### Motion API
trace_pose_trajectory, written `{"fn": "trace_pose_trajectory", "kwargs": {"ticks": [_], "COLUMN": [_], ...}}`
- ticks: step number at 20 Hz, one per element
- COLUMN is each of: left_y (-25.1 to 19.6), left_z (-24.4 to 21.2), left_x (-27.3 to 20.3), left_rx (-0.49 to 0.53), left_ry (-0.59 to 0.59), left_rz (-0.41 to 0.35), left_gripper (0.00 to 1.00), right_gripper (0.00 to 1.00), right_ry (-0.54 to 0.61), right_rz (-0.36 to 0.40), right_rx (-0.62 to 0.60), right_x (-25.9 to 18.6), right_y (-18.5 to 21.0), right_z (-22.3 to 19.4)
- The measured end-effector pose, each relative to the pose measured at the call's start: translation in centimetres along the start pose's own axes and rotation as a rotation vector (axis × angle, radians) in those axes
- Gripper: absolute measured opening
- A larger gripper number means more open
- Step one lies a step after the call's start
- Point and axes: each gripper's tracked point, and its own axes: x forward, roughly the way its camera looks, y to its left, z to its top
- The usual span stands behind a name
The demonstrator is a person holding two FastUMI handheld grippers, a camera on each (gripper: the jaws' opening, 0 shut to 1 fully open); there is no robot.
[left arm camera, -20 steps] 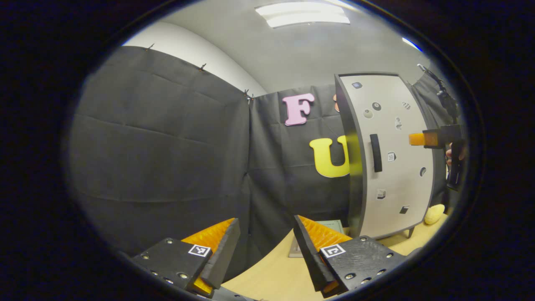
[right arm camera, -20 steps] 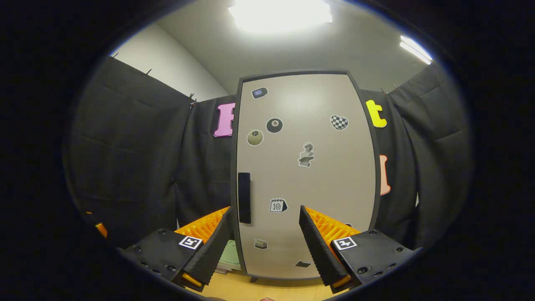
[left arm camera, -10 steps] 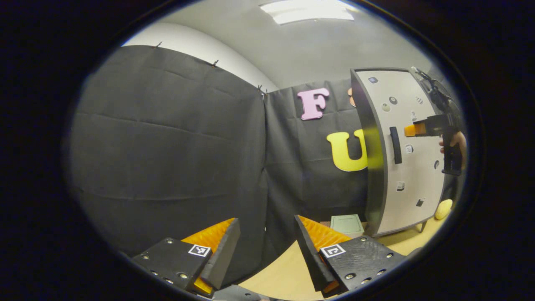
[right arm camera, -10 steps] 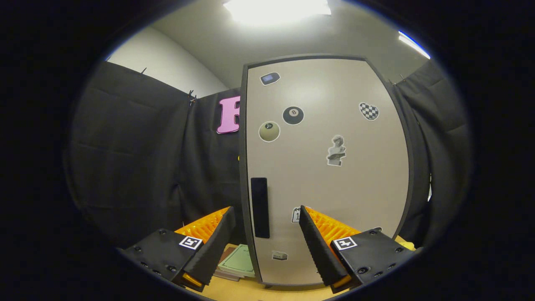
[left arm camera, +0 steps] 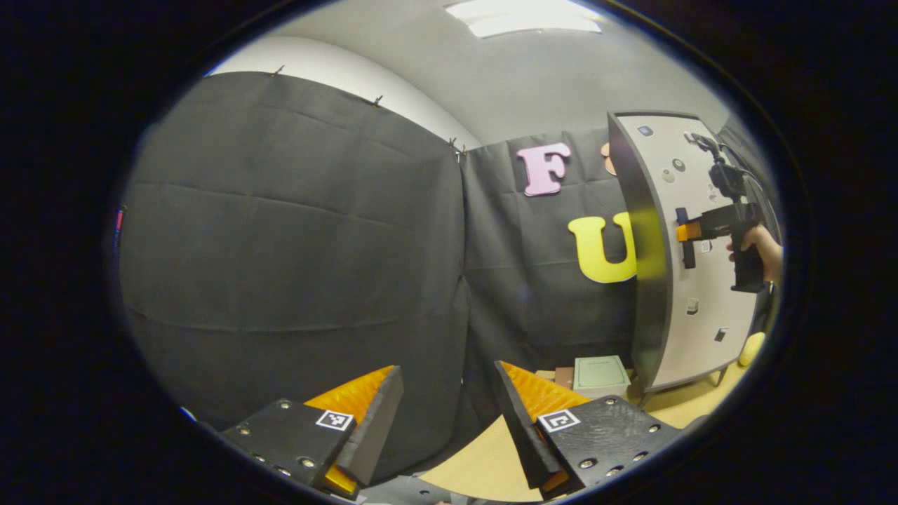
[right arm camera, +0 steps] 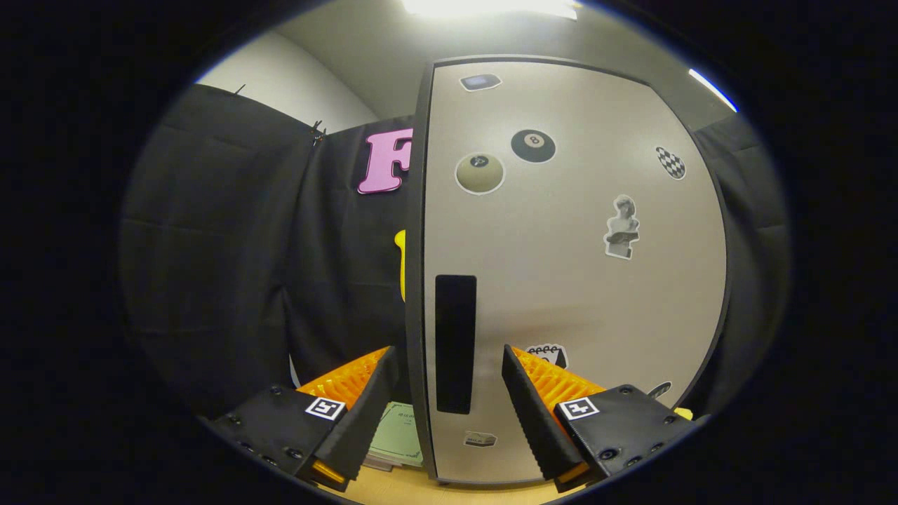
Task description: Open the cabinet door with the right hand, grasp the bottle in the cabinet with the left hand and place it on the coaster, then close the cabinet door with the right hand.
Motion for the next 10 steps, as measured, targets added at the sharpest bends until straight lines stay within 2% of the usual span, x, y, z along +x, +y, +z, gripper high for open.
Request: {"fn": "trace_pose_trajectory", "kwargs": {"ticks": [1, 2, 3, 4, 7, 8, 9, 10], "left_y": [0.4, 0.6, 0.7, 0.7, 0.6, 0.5, 0.4, 0.3], "left_z": [0.0, 0.0, 0.0, -0.1, -0.5, -0.6, -0.5, -0.5], "left_x": [-0.1, -0.1, 0.0, 0.1, 0.2, 0.3, 0.3, 0.2], "left_rx": [0.001, 0.000, -0.001, -0.002, -0.002, -0.003, -0.003, -0.002], "left_ry": [-0.001, -0.004, -0.006, -0.004, 0.008, 0.009, 0.007, 0.005], "left_rz": [0.007, 0.011, 0.014, 0.015, 0.013, 0.009, 0.006, 0.003], "left_gripper": [0.80, 0.77, 0.80, 0.77, 0.77, 0.80, 0.80, 0.80], "right_gripper": [0.94, 0.90, 0.83, 0.83, 0.83, 0.83, 0.76, 0.62], "right_ry": [0.019, 0.033, 0.043, 0.053, 0.070, 0.076, 0.074, 0.070], "right_rz": [-0.006, -0.005, -0.007, -0.009, -0.005, 0.002, -0.037, -0.055], "right_rx": [0.007, 0.020, 0.029, 0.033, 0.016, 0.006, -0.011, -0.023], "right_x": [0.6, 1.2, 1.5, 1.8, 2.6, 2.9, 2.9, 3.2], "right_y": [0.0, 0.0, 0.1, 0.2, 0.7, 0.9, 0.3, -0.1], "right_z": [-0.4, -0.6, -0.7, -0.8, -1.0, -1.1, -1.1, -0.9]}}
